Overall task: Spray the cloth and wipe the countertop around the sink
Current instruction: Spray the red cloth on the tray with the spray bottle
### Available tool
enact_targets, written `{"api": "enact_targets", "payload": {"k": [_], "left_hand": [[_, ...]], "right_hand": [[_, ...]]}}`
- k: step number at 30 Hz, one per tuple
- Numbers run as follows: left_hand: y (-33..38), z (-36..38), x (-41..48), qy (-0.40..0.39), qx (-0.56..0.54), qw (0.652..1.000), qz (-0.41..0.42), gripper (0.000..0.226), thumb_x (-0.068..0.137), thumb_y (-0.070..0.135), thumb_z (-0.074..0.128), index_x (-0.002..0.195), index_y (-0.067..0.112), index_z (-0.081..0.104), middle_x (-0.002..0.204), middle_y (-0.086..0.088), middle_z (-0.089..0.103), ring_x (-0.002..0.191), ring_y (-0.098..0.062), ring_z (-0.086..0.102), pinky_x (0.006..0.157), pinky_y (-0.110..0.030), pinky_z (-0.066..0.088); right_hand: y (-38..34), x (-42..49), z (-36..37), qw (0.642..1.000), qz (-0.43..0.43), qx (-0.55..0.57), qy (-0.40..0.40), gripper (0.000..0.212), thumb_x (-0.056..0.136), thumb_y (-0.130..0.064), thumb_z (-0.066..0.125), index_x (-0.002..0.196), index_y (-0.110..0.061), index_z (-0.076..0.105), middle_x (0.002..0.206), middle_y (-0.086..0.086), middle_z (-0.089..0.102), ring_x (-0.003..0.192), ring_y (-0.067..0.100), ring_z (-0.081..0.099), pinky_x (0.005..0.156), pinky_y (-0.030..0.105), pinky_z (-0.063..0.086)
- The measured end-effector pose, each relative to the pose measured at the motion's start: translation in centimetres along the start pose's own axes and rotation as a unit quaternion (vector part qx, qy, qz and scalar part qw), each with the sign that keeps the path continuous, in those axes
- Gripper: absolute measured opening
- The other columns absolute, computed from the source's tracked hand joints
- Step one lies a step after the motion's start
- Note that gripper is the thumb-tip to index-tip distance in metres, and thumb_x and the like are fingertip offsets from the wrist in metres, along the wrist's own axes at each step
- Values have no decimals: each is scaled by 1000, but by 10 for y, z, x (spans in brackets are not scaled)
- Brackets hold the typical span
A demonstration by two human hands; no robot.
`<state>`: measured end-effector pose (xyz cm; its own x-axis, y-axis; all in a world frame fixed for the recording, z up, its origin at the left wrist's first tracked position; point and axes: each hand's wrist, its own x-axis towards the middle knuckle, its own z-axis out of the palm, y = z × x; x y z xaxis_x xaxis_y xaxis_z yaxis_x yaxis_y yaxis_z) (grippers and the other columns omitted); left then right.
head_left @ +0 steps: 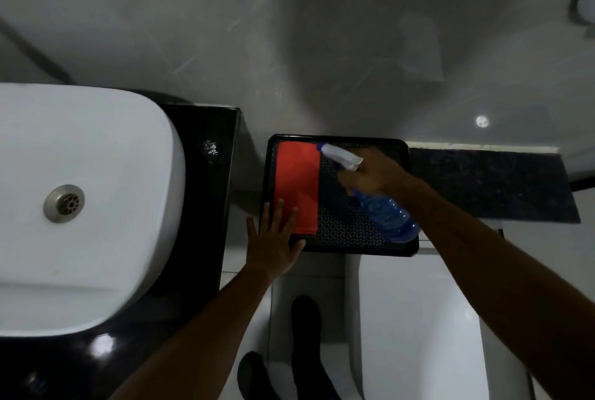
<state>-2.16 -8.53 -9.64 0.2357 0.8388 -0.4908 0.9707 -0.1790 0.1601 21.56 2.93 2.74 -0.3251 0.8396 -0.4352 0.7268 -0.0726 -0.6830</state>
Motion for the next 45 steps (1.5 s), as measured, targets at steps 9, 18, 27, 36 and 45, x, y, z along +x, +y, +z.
{"api": "enact_targets", "payload": {"k": [9, 18, 27, 36, 45], "left_hand": [[-5, 9, -4, 48, -45, 998, -1, 95, 88, 76, 34, 157, 26, -7, 167, -7, -13, 154, -29, -14, 121, -57, -1], [-1, 9, -5, 65, -93, 993, -19, 108, 83, 79, 40, 158, 16, -6, 167, -7, -11, 154, -26, -13, 123, -54, 0], [-4, 10, 0, 77, -129, 988, -26, 122, 75, 82, 49, 157, 11, -7, 167, -10, -9, 153, -26, -15, 123, -51, 0], [-5, 11, 0, 79, -113, 990, -26, 123, 74, 84, 47, 157, 9, -5, 167, -12, -7, 154, -26, -13, 123, -48, 2], [-3, 7, -1, 69, -91, 993, -26, 121, 75, 83, 47, 157, 11, -5, 167, -13, -6, 154, -30, -12, 124, -50, 4]], "right_hand": [[11, 16, 40, 990, 109, -45, -82, 12, 85, -23, 64, 74, -19, 67, 63, 6, 72, 56, 11, 66, 65, 27, 50], [16, 21, 46, 985, 138, -56, -92, 23, 85, -23, 64, 92, -2, 69, 76, 13, 77, 62, 14, 69, 66, 25, 52], [15, 16, 52, 984, 126, -41, -118, 26, 84, -21, 67, 75, -41, 52, 66, -4, 74, 49, 4, 67, 44, 10, 44], [26, 16, 52, 976, 146, -76, -142, 34, 83, -26, 66, 116, -17, 65, 77, 5, 75, 66, 18, 73, 55, 19, 54], [12, 30, 23, 996, 53, -42, -58, 54, 90, -20, 61, 141, -33, 52, 119, -3, 71, 89, 5, 66, 79, 14, 44]]}}
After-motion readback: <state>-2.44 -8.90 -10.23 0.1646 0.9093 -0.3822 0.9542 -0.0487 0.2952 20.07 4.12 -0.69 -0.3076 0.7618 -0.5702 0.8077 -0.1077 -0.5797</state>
